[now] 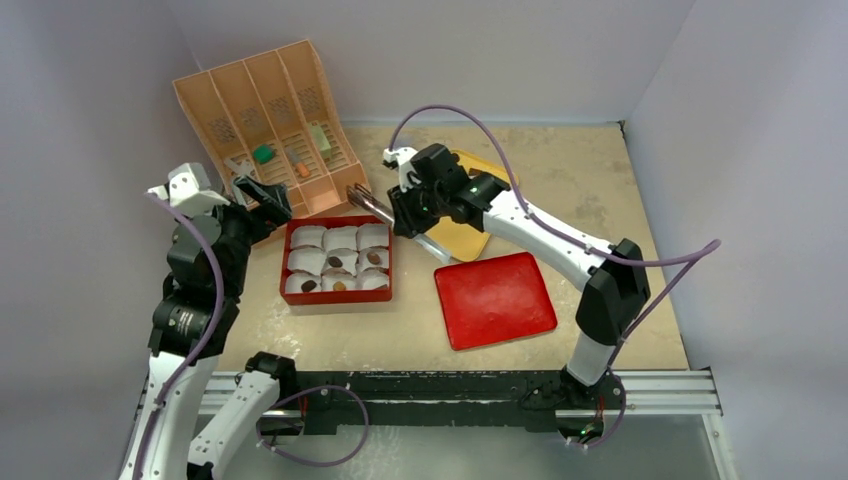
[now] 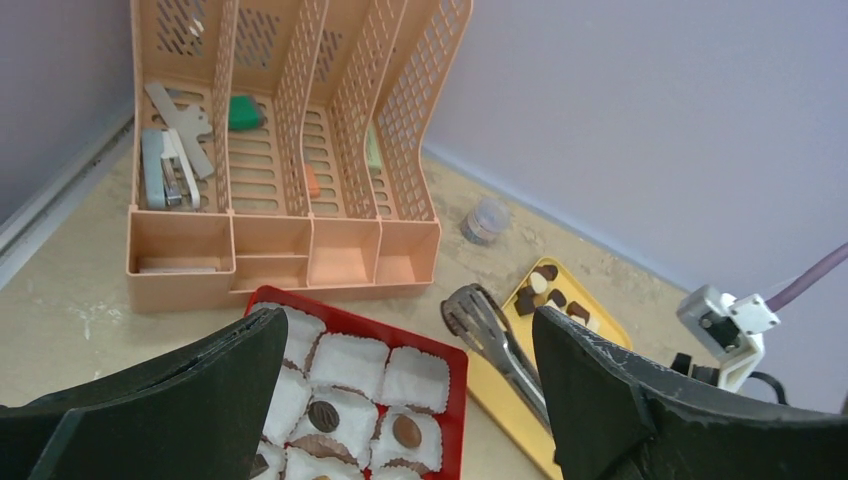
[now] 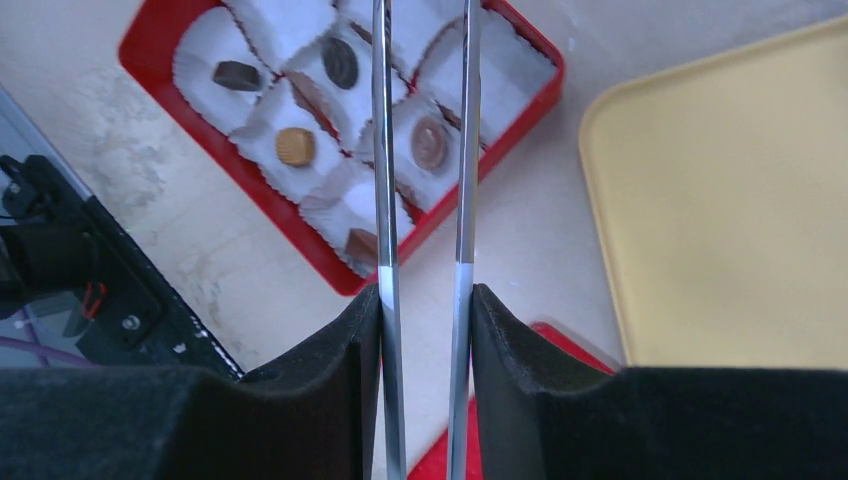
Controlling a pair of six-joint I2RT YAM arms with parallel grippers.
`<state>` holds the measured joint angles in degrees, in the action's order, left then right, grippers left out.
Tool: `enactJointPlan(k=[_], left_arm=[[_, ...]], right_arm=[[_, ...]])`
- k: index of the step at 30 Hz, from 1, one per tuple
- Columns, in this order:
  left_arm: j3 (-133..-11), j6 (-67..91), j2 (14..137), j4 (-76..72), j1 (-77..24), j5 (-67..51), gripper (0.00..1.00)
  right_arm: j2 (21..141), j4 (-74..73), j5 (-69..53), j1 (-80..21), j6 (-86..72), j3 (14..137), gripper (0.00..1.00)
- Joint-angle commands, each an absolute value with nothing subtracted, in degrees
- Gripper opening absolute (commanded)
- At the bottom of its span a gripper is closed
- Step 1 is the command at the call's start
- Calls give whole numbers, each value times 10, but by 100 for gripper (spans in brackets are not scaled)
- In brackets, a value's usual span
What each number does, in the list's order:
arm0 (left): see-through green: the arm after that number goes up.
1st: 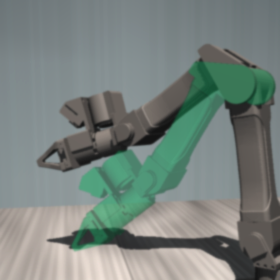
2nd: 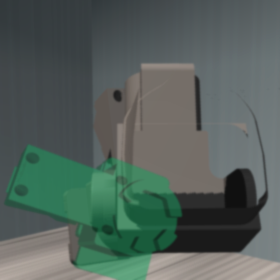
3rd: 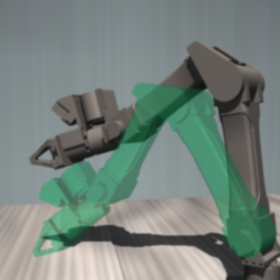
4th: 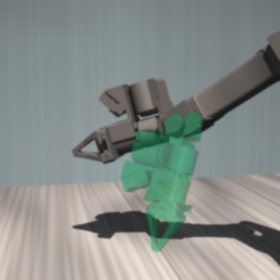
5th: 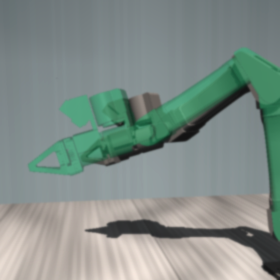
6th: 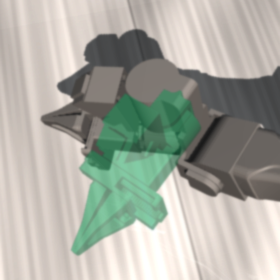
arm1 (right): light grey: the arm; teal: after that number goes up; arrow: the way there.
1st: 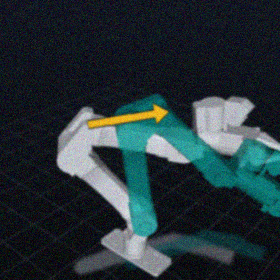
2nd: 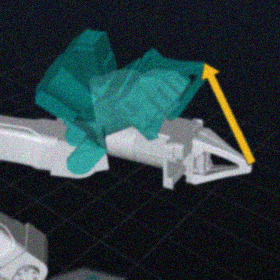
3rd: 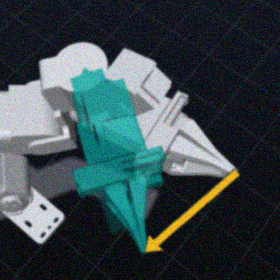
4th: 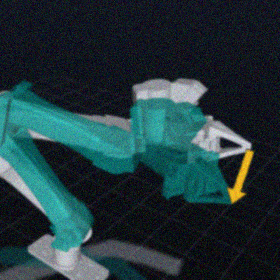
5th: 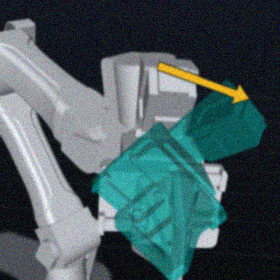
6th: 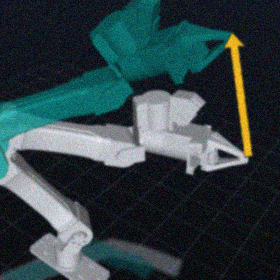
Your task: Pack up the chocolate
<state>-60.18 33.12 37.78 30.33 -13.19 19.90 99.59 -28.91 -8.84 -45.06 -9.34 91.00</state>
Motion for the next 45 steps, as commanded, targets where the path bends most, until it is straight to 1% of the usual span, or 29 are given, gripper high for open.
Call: enactJointPlan(k=[1, 12, 26, 38, 45], left_arm=[[-636, 312, 365, 318, -134, 226, 92], [-668, 293, 355, 343, -134, 247, 91], [-682, 289, 353, 353, -138, 259, 91], [-686, 291, 357, 350, -141, 255, 91], [-686, 292, 359, 349, -142, 254, 91]], right_arm=[[1017, -234, -116, -485, -119, 954, 28], [1100, -241, -122, -544, -127, 1013, 29], [1194, -277, -141, -571, -121, 1086, 31], [1220, -305, -139, -576, -120, 1109, 36], [1214, -309, -126, -576, -118, 1112, 40]])
